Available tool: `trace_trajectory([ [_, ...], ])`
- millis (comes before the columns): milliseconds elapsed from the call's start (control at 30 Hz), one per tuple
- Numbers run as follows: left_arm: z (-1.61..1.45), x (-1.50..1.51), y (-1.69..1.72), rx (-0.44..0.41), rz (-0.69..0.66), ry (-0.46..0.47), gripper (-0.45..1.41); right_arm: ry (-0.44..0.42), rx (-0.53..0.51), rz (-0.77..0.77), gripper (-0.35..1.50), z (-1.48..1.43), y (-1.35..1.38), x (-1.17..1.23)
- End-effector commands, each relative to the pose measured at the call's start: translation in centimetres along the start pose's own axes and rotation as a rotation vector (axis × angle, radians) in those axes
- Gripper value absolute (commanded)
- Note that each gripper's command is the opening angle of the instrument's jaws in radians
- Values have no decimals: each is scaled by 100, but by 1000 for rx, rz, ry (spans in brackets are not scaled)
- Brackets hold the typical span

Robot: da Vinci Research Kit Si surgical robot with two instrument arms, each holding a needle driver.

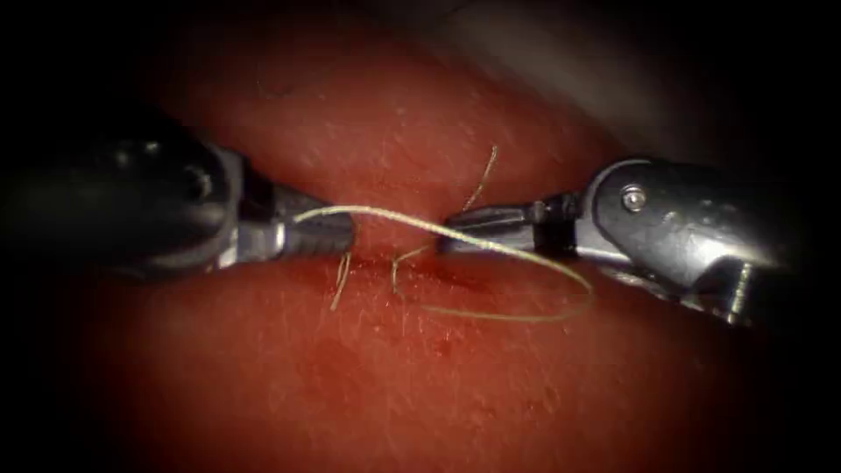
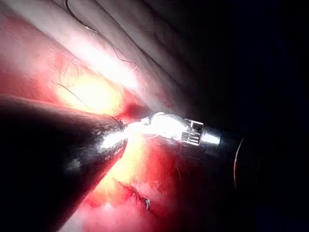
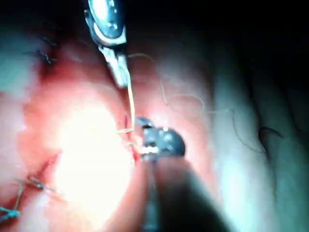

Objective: Wound Closure

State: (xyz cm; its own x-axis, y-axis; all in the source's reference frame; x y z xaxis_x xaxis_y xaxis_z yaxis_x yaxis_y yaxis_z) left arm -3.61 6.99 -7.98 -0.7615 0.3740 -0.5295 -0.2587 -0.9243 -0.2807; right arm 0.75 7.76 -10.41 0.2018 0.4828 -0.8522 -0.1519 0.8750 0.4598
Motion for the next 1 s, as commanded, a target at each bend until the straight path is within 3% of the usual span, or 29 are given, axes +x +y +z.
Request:
trace_trajectory([
  [33,14,-1,-1,0,-5,-1,-35,15,19,-4,-35,10,-3,2],
  [333,86,-32,-16,3,-34,-43,-35,116,45,35,-35,10,-4,2],
  [467,96,-39,-19,2,-45,-44,-35,133,48,60,-35,12,-6,-1],
  [533,101,-38,-19,6,-45,-45,-35,195,49,108,-35,16,-8,-4],
  [700,108,-37,-9,11,-44,-49,-35,298,-49,238,-35,33,-11,-7],
  [767,108,-38,-4,11,-42,-49,-35,341,-137,280,-35,33,-8,-7],
  [1000,99,-42,13,4,-34,-56,-35,352,-343,333,-16,25,-1,-14],
])
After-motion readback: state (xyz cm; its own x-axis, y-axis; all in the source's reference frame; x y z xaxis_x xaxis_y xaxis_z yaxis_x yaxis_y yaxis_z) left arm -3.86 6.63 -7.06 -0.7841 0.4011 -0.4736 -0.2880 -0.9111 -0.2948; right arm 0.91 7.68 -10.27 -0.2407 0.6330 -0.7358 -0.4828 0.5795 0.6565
